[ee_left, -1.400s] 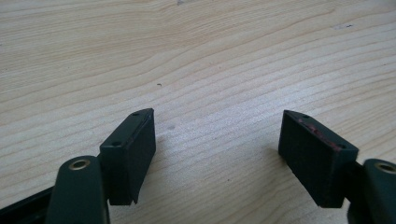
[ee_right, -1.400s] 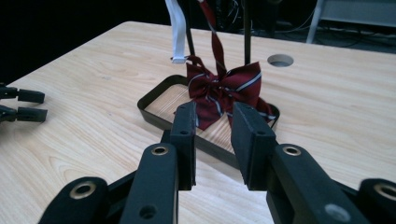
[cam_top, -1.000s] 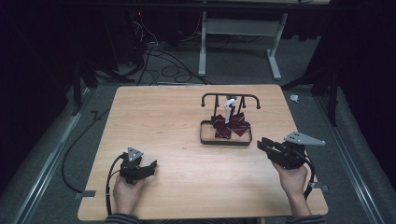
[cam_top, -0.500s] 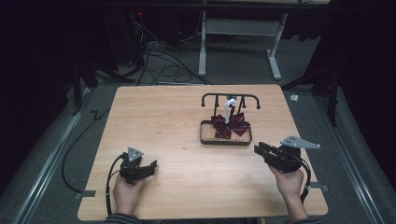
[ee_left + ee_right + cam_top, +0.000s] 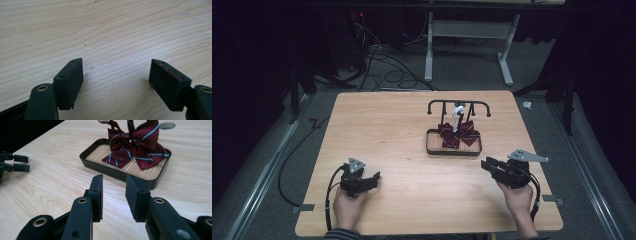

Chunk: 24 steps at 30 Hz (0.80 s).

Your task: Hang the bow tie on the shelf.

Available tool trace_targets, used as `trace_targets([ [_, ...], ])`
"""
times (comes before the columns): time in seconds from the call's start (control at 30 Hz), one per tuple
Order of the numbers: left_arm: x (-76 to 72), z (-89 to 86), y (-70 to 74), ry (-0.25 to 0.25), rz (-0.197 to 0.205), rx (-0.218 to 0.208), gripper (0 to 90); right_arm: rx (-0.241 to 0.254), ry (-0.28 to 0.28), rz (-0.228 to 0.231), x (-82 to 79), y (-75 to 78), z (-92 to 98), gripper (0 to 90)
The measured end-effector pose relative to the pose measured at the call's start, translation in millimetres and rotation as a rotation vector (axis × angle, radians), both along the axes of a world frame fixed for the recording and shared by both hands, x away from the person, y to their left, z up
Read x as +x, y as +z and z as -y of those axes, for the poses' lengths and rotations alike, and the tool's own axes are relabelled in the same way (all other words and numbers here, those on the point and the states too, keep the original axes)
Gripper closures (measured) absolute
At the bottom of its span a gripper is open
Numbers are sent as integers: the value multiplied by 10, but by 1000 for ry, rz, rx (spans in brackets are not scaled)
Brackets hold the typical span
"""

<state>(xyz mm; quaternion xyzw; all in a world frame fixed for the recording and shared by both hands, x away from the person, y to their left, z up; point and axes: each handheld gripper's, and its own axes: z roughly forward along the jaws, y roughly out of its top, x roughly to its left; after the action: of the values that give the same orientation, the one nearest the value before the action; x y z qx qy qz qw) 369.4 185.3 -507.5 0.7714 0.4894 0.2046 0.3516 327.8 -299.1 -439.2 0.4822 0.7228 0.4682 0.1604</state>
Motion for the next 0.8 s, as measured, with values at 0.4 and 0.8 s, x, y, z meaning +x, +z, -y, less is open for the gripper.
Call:
trace_targets([
  [0.4, 0, 1, 0, 0, 1, 1, 280, -15, 1, -26, 33, -159, -91, 694],
  [0.8, 0, 1, 0, 0, 0, 1, 280, -42, -2, -48, 95, -288, -185, 695],
])
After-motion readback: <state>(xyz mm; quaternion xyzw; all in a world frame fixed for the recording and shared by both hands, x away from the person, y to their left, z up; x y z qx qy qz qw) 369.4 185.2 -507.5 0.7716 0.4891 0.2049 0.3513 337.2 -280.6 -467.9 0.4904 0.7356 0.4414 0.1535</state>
